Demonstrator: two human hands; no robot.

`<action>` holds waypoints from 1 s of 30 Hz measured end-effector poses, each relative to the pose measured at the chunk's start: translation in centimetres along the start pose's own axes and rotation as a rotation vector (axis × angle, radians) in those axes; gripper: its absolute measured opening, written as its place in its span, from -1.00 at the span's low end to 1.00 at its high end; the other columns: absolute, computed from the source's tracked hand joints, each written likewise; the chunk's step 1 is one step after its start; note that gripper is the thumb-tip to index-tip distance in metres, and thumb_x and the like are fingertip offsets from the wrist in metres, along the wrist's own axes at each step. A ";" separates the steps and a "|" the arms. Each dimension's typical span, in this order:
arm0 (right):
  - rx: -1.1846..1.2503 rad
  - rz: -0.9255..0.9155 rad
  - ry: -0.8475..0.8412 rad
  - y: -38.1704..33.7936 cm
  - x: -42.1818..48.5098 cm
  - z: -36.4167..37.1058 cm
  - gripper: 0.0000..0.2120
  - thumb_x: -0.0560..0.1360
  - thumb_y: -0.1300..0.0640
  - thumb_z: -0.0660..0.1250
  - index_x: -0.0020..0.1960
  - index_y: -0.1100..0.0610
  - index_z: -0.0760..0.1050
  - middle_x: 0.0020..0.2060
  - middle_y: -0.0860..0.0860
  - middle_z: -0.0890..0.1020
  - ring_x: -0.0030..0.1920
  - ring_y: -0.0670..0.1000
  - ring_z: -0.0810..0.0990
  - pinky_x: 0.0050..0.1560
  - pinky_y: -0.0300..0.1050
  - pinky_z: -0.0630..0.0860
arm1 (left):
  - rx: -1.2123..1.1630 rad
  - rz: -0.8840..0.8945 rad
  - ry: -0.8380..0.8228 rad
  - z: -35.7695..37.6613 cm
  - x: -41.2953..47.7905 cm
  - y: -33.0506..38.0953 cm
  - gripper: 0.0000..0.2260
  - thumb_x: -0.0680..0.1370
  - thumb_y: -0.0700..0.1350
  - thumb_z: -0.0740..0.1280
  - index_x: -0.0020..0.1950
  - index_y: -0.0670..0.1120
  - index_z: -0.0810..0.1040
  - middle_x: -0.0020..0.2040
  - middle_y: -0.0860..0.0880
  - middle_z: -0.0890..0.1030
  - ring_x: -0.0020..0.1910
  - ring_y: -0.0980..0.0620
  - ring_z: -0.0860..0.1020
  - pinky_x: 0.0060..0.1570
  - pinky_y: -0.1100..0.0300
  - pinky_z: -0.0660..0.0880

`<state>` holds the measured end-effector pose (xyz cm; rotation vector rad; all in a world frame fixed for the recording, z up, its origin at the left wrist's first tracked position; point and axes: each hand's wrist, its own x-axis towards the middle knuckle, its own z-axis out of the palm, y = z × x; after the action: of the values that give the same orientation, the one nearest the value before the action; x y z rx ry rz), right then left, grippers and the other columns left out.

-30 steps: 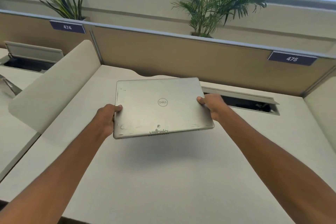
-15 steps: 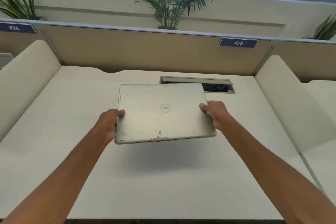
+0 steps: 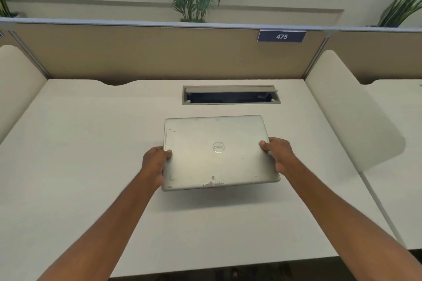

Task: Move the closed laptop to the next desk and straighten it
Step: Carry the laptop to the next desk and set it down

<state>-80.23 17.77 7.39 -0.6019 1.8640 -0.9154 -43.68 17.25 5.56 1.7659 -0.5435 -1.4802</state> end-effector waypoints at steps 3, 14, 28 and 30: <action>0.010 0.019 0.014 1.4 0.9 -0.5 -0.96 0.58 0.27 0.48 -0.01 0.17 0.71 -0.16 0.04 0.72 -0.25 0.02 0.64 -0.28 -0.17 0.51 | 0.002 -0.035 0.024 1.0 0.5 -1.5 -0.78 0.63 -0.33 0.36 0.16 -0.10 0.71 0.05 -0.11 0.73 -0.07 -0.12 0.65 0.06 -0.01 0.63; -0.050 0.111 0.114 6.1 3.6 -0.1 -0.86 0.55 0.24 0.49 -0.17 0.15 0.61 -0.16 0.03 0.61 -0.08 0.10 0.53 -0.11 -0.13 0.43 | 0.178 -0.061 0.232 3.9 2.6 -4.8 -0.91 0.31 -0.19 0.32 -0.35 -0.01 0.56 -0.30 -0.09 0.49 -0.27 -0.11 0.37 -0.31 -0.01 0.48; -0.185 0.156 0.230 5.8 5.3 -0.4 -0.69 0.48 0.22 0.56 -0.29 0.18 0.45 -0.31 0.08 0.49 -0.32 0.06 0.38 -0.33 -0.09 0.31 | 0.215 -0.004 0.285 5.0 2.3 -5.8 -0.87 0.42 -0.21 0.39 -0.27 -0.01 0.55 -0.27 -0.08 0.47 -0.24 -0.09 0.36 -0.26 0.06 0.41; -0.189 0.156 0.231 5.8 5.3 -0.4 -0.70 0.46 0.21 0.59 -0.27 0.17 0.46 -0.30 0.08 0.49 -0.32 0.06 0.38 -0.35 -0.10 0.30 | 0.229 0.016 0.284 4.9 2.4 -6.0 -0.85 0.47 -0.23 0.40 -0.25 -0.03 0.53 -0.27 -0.09 0.46 -0.24 -0.09 0.35 -0.25 0.10 0.36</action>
<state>-82.99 17.56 0.03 -0.4703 2.1895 -0.7364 -48.70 17.85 -0.80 2.1017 -0.5951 -1.1639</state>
